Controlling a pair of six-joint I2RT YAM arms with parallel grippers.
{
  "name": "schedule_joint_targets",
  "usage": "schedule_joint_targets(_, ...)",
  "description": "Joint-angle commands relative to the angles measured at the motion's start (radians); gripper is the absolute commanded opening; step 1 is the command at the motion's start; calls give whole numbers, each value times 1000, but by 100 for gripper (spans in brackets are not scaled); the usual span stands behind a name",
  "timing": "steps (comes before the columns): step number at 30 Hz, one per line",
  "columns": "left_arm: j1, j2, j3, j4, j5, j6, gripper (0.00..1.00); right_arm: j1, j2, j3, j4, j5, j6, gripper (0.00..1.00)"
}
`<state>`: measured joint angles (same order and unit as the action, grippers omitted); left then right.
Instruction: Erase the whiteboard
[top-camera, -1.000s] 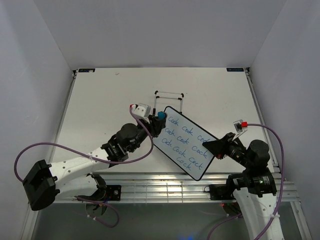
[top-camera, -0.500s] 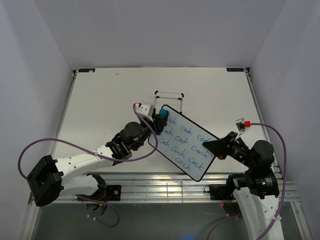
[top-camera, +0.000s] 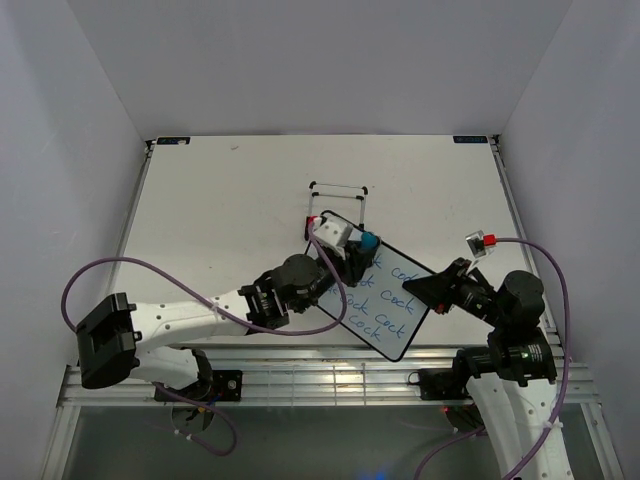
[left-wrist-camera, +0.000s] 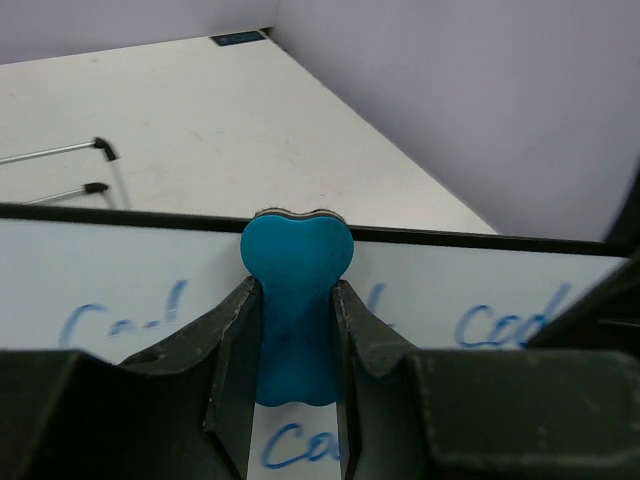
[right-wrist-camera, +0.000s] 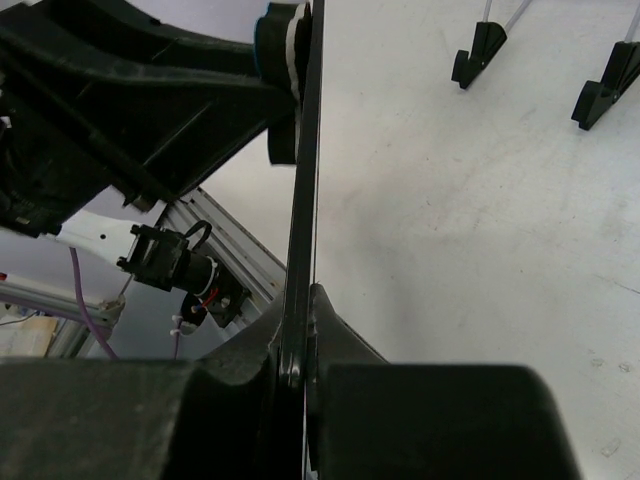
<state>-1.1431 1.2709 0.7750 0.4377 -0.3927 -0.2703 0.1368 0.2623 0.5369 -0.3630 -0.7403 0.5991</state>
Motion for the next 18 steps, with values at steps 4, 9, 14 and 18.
schedule_joint_targets(4, -132, 82, 121, -66, -43, 14, 18, 12, 5, 126, 150, -123, 9, 8)
schedule_joint_targets(9, -81, 61, 130, -206, -196, -38, 18, 14, 11, 198, 27, -53, -81, 8)
schedule_joint_targets(14, 170, -34, 61, -275, -92, -106, 17, 14, 6, 227, 1, -96, -93, 8)
schedule_joint_targets(18, 299, -65, 33, -272, -3, -96, 16, 14, 9, 233, 22, -146, -62, 8)
